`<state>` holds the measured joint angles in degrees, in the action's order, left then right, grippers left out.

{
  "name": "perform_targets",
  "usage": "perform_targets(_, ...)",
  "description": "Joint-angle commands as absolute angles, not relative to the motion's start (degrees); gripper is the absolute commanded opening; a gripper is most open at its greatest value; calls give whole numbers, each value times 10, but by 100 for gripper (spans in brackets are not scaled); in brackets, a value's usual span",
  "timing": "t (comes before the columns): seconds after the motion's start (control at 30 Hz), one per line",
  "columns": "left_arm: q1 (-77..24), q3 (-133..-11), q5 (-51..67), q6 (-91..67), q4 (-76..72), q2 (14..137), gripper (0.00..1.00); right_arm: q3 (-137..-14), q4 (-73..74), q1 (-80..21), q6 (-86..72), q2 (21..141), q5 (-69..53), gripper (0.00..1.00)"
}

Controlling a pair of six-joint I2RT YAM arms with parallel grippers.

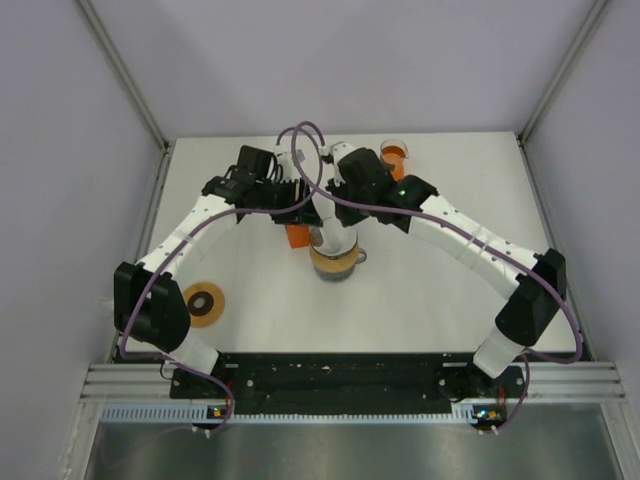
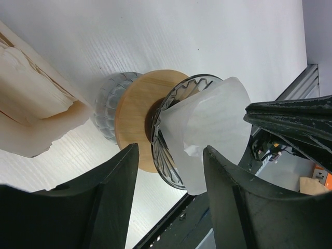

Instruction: Place the coffee filter in the dripper

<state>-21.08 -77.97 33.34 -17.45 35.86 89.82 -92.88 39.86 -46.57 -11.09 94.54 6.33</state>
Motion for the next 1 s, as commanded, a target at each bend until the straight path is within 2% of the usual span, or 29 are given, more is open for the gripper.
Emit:
perform_targets(0.0,-194,-820,335,-154,363,872,59,-932,376,-452,-113,905,57,5)
perform_targets(0.1,-178,-845,335,-133,380,867,59,-925,373,-435,-117,888,66,22)
perform_targets(0.17,-168,-863,331,-112,396,863,60,-918,370,-420,-118,869,75,37)
perform_targets(0.3,-142,-885,328,-87,416,853,63,-902,359,-376,-128,835,64,60)
perform_targets(0.53,-55,-889,324,-66,441,843,71,-846,348,-307,-147,791,46,89)
perform_targets(0.67,-12,-891,309,-33,468,844,74,-805,331,-267,-156,773,22,99)
perform_targets(0.97,98,-875,288,13,523,846,74,-748,308,-215,-159,759,-11,99)
